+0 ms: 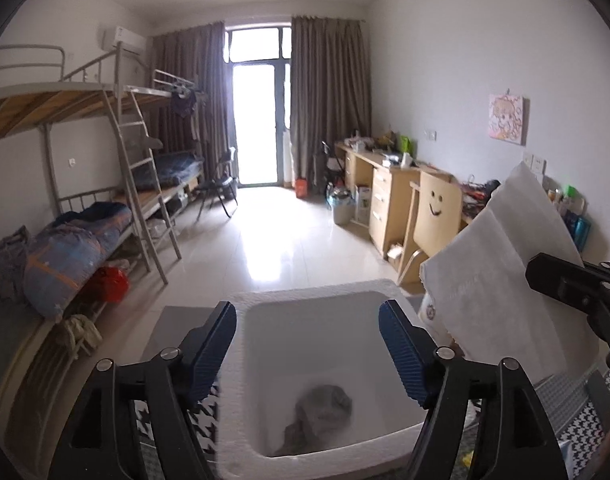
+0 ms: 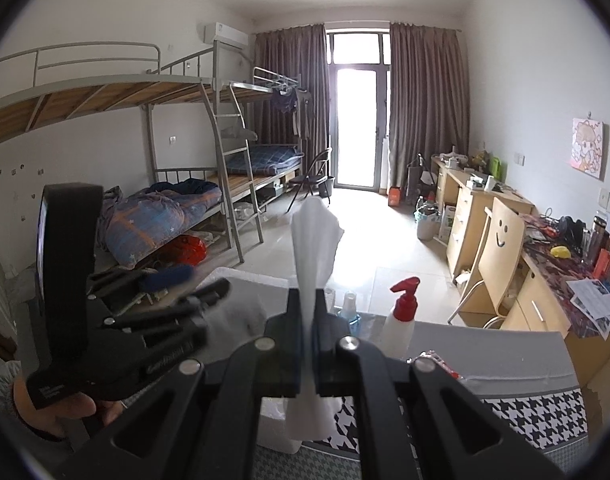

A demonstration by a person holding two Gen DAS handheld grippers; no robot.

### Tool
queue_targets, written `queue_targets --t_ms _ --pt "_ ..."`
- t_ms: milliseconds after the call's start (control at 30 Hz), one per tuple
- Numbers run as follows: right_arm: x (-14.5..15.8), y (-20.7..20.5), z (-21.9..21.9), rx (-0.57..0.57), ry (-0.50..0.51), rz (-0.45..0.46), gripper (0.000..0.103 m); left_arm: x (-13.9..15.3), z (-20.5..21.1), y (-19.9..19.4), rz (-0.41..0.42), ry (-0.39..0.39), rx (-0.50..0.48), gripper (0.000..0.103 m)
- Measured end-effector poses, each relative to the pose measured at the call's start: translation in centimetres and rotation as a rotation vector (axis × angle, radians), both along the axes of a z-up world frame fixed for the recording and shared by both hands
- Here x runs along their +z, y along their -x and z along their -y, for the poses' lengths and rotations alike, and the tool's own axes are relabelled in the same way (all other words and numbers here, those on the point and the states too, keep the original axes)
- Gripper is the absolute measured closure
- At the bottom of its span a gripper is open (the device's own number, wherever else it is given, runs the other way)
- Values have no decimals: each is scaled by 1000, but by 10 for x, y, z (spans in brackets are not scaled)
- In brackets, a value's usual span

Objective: Organize soft objects
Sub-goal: 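Open the left tool to drop the grey sock into the foam box, then open the right tool to drop the white tissue into the foam box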

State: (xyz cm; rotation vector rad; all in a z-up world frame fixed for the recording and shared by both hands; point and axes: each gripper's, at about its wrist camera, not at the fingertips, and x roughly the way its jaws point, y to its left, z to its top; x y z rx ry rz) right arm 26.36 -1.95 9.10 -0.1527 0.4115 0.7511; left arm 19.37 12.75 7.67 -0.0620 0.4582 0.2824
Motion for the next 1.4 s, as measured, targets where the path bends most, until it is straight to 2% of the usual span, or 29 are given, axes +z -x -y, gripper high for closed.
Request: queue_targets --t_ms 133,300,333,467,867,1400 --pt "-1 -2 -6 6 8 -6 96 -1 -9 8 12 9 41 9" --pt "-3 -5 -16 19 14 -14 96 1 -16 11 10 1 66 5" --pt "-3 -6 -18 21 15 -15 96 2 -18 13 15 -1 76 1" --pt "-5 -9 -24 36 22 -17 96 1 -22 15 -4 10 75 1" --pt "-13 -11 -45 73 48 -38 96 0 -32 32 23 7 92 1" --pt "-32 -32 -64 90 92 -119 96 -11 -45 47 22 20 129 1"
